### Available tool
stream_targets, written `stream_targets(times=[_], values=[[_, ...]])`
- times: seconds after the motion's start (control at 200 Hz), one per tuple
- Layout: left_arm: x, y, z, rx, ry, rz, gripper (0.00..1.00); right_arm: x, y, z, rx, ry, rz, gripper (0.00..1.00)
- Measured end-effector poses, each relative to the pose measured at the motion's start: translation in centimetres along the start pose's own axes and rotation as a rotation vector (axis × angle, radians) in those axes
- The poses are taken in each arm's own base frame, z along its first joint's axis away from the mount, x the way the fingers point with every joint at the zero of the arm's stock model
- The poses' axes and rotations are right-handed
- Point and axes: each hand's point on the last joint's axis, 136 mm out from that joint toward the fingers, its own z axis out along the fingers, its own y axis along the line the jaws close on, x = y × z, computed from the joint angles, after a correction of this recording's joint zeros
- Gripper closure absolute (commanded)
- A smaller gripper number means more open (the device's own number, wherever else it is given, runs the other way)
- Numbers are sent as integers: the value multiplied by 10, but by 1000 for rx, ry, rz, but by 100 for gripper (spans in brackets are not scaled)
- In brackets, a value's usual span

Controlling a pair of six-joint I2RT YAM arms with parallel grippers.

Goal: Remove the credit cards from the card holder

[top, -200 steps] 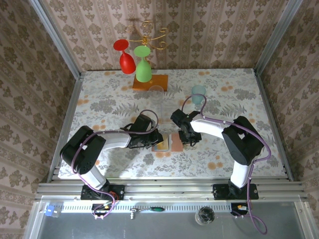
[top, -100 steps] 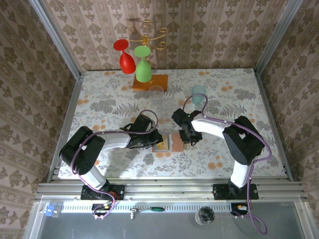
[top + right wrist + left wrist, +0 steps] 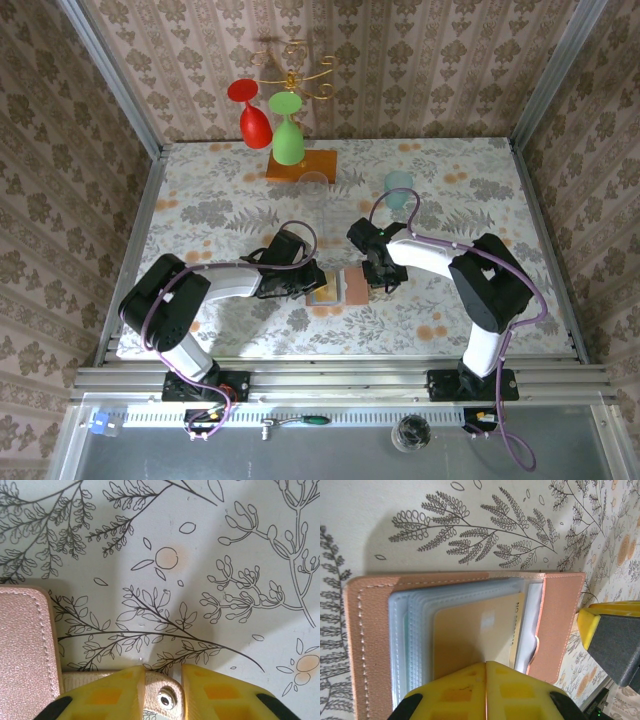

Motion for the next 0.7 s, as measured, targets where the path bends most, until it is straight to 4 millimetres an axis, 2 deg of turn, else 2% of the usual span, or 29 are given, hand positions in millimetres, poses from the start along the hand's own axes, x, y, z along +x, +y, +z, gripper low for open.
stream_targets(times=[0.315,0.515,0.7], values=[[0,0,-7,-35,9,1,90,3,-10,-8,15,9,10,62],[-5,-11,-16,-29,-3,18,90,-6,-9,-36,-20,-41,19,61],[-8,-12,-23,-45,-20,38,90,-16,10,-63,-130,-93,23,60]])
